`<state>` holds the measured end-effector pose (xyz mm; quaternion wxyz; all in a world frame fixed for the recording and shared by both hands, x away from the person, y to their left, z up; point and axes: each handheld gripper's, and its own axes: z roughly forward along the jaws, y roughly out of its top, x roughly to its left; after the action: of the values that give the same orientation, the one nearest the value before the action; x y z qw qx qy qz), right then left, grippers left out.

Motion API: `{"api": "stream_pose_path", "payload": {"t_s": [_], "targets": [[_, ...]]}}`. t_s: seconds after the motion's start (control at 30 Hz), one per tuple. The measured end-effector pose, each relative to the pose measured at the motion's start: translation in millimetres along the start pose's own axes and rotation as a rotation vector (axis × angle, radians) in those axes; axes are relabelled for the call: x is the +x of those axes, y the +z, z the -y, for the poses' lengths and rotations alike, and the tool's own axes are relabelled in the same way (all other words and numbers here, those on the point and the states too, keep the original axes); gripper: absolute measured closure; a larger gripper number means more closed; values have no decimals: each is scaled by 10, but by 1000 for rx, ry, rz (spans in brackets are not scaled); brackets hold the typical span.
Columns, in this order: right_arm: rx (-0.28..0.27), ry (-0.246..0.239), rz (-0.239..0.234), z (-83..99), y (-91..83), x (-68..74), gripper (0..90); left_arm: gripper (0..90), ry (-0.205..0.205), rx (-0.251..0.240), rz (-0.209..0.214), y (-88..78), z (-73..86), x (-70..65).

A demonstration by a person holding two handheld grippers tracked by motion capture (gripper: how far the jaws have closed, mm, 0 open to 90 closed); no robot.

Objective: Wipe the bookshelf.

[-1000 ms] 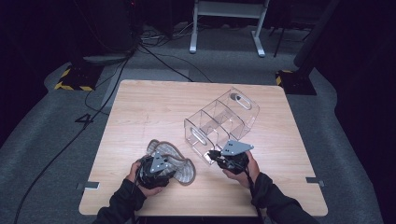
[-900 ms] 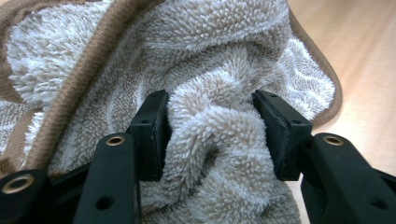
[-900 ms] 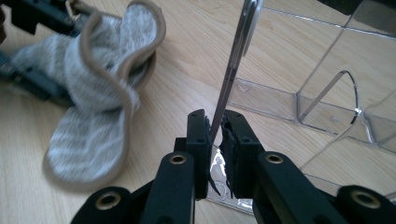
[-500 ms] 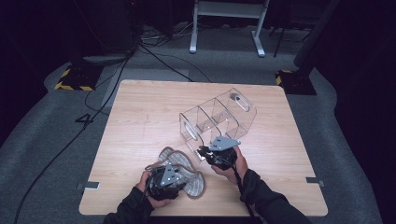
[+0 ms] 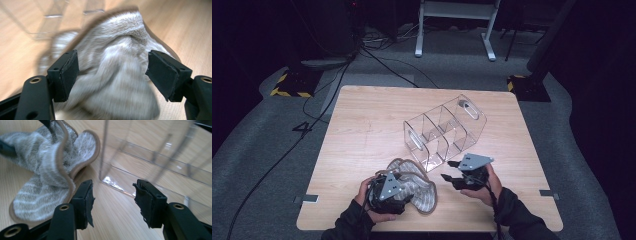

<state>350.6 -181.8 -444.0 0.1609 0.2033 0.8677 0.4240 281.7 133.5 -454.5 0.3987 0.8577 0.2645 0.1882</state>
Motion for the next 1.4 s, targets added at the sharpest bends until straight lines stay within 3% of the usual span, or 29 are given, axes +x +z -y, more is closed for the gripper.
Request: {"api": "stream_pose_path", "payload": {"t_s": [0.27, 0.53, 0.67, 0.87, 0.97, 1.13, 1.23, 1.3, 1.37, 1.4], "targets": [[1, 61, 87, 326, -468, -257, 451, 226, -36, 15, -59, -304, 180, 222], [44, 85, 149, 599, -684, -335, 419, 211, -75, 9, -74, -492, 337, 364], [44, 107, 168, 743, -825, -374, 408, 203, -98, 48, -86, -586, 487, 470], [66, 131, 209, 914, -959, -430, 396, 208, -121, 161, -137, -580, 710, 536], [84, 155, 231, 1037, -1007, -460, 381, 206, -113, 200, -152, -563, 795, 569], [91, 188, 253, 1201, -1074, -513, 365, 205, -138, 217, -149, -546, 930, 647], [89, 248, 259, 1344, -1124, -563, 349, 205, -147, 232, -143, -527, 1001, 674], [83, 290, 260, 1417, -1141, -583, 334, 204, -167, 207, -122, -525, 1053, 695], [96, 300, 284, 1475, -1138, -566, 327, 202, -182, 188, -105, -532, 1091, 720], [104, 300, 274, 1498, -1127, -554, 317, 202, -195, 170, -97, -530, 1116, 732]]}}
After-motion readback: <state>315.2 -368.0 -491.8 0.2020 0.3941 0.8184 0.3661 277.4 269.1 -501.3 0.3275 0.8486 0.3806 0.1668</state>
